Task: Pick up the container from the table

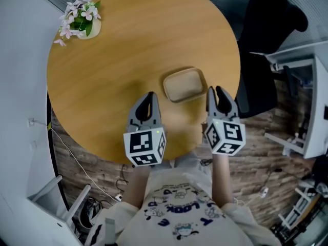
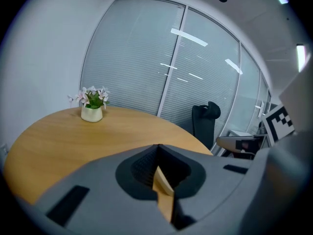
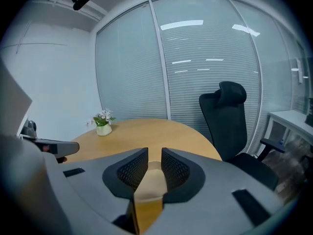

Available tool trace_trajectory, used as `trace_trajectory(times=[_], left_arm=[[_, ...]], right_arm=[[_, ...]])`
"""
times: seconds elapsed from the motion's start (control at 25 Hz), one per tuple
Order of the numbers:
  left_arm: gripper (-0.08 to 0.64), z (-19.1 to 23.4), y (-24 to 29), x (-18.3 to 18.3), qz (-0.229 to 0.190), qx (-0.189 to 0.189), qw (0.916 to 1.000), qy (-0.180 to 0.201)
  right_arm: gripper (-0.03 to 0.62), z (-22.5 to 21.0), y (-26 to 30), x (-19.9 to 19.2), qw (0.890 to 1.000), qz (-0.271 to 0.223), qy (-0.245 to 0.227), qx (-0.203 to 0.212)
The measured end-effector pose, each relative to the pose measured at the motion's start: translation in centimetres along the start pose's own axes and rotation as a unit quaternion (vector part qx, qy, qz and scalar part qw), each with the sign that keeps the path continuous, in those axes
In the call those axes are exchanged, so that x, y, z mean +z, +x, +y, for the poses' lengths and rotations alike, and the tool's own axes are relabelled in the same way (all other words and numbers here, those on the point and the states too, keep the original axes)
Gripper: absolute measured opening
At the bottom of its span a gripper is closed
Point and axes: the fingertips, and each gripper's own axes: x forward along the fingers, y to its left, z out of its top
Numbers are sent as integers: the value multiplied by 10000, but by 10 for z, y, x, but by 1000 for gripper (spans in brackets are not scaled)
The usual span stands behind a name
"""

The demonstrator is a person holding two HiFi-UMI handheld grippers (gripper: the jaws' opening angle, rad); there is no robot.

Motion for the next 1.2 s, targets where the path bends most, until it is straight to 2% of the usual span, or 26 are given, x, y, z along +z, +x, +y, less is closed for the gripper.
trace_trajectory(times=[0.64, 1.2], left_arm=[[2, 8, 44, -39, 639, 494, 9966, -176], [2, 16, 58, -75, 1013, 718, 9912, -466]], right_arm=[[84, -28, 61, -44, 9957, 822, -72, 409], [84, -31, 94, -88, 9874, 1439, -189, 636]])
